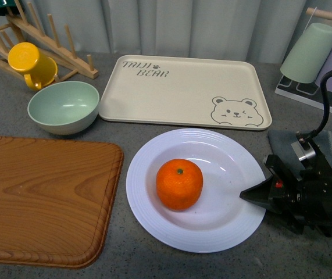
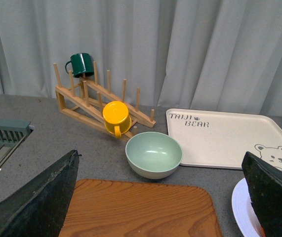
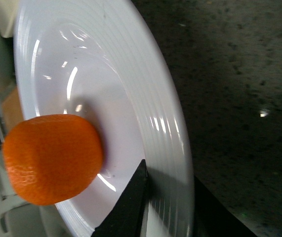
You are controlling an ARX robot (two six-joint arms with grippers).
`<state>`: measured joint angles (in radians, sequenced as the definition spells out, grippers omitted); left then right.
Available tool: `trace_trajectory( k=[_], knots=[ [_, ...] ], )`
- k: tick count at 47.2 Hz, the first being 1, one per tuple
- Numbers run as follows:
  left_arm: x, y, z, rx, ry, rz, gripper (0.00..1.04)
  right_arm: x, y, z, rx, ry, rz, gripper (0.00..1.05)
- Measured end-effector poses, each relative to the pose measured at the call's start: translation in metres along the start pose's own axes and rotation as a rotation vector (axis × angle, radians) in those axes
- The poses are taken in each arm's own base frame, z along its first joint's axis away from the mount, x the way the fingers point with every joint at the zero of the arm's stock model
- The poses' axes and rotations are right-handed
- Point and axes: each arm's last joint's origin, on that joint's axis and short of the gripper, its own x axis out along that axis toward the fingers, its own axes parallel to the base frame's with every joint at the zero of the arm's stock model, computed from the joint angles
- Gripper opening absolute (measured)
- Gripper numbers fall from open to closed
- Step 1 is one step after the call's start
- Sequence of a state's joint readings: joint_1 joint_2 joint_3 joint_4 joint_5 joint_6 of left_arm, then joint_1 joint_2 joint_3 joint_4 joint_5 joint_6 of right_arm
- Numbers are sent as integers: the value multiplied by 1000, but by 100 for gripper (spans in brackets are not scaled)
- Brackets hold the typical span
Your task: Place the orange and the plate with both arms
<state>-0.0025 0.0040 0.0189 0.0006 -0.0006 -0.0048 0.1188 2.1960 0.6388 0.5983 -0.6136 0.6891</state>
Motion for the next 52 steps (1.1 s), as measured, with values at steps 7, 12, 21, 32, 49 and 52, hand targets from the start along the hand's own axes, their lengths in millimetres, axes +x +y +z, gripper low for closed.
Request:
trace_trajectory(
  k=[7, 12, 21, 32, 49, 52],
  knots=[
    [0, 0, 0, 0, 0, 0, 98, -2, 2, 4, 19, 19, 77, 3],
    [0, 0, 0, 0, 0, 0, 98, -4, 2, 5, 34, 10, 100, 3],
    [0, 0, 0, 0, 0, 0, 98, -10, 8, 5, 35, -20, 141, 2],
    [0, 0, 0, 0, 0, 0, 98, -18, 9, 6, 54, -60, 173, 2],
    [0, 0, 0, 0, 0, 0, 98, -32, 21, 14, 41, -120, 270, 1],
    [0, 0, 0, 0, 0, 0, 98, -32, 23, 16, 40, -126, 284, 1]
  ],
)
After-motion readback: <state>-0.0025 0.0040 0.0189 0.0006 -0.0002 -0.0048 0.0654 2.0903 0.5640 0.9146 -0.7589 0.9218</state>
